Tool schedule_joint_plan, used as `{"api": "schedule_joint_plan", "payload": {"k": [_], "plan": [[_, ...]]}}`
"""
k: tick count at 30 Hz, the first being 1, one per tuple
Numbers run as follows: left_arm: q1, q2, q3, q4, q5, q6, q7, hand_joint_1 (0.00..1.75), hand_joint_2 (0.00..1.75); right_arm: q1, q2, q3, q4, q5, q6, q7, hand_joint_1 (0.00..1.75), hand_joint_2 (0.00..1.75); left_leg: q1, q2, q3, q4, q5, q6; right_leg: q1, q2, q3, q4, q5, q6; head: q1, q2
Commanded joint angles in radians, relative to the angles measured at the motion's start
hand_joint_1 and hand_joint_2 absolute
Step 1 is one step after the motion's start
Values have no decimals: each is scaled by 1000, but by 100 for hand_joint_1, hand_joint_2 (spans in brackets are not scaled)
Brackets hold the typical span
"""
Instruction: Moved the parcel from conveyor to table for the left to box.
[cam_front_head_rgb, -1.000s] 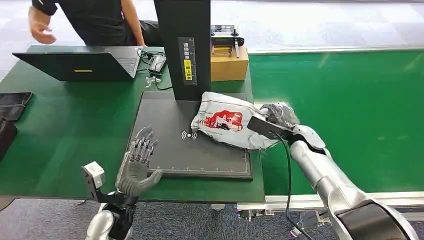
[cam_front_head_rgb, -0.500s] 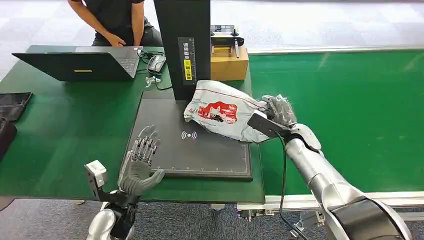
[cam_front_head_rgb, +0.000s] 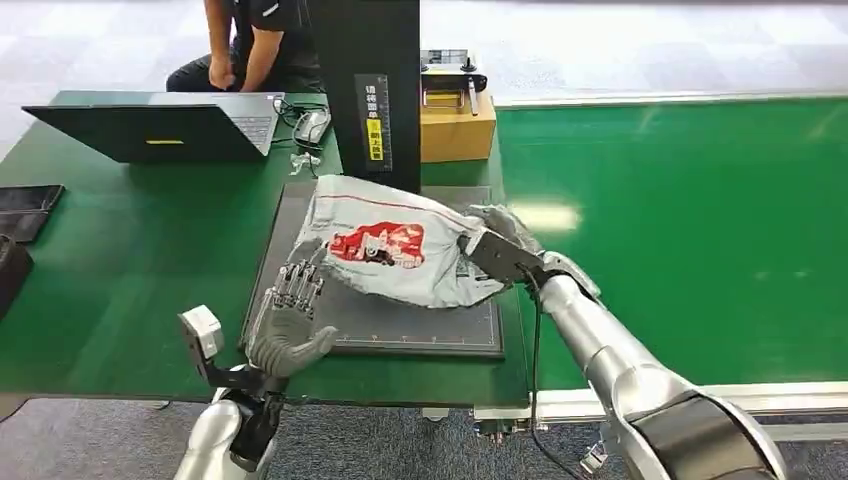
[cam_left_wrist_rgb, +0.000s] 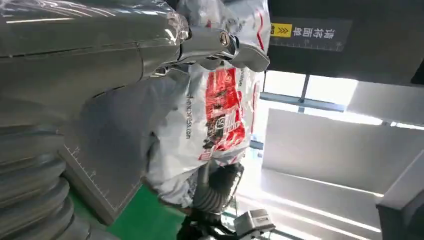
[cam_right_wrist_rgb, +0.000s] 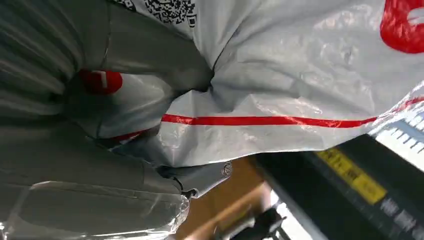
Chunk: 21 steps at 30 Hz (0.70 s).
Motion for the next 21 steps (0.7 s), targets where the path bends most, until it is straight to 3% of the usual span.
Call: {"api": "schedule_joint_plan", "payload": {"k": [1,3,4,5,21], "plan": [[-65,21,-40,146,2,2,-19,0,175,-30,48,102,123,18,24,32,175,175,0,-3,2,-3,2,-4,-1,-1,2,-3,1,2,0,0],[-68,21,-40,146,2,5,-21,0,175,-42,40,109,139,28,6,60,175,175,0,-2,1,-3,2,-4,0,-1,2,-2,1,2,0,0],[-70,19,-38,148,2,6,-21,0,175,-49,34,107,152,29,2,69,94,175,0,-1,1,-1,1,-2,0,0,1,-1,1,2,0,0],[-70,20,-37,148,2,7,-21,0,175,-51,30,107,154,30,1,70,0,175,0,-1,1,-1,1,-3,0,0,1,-1,1,2,0,0],[-80,22,-33,161,6,9,-24,0,175,-56,19,109,179,38,-1,81,0,175,0,-2,0,0,1,-2,0,-2,0,0,0,1,0,0]]}}
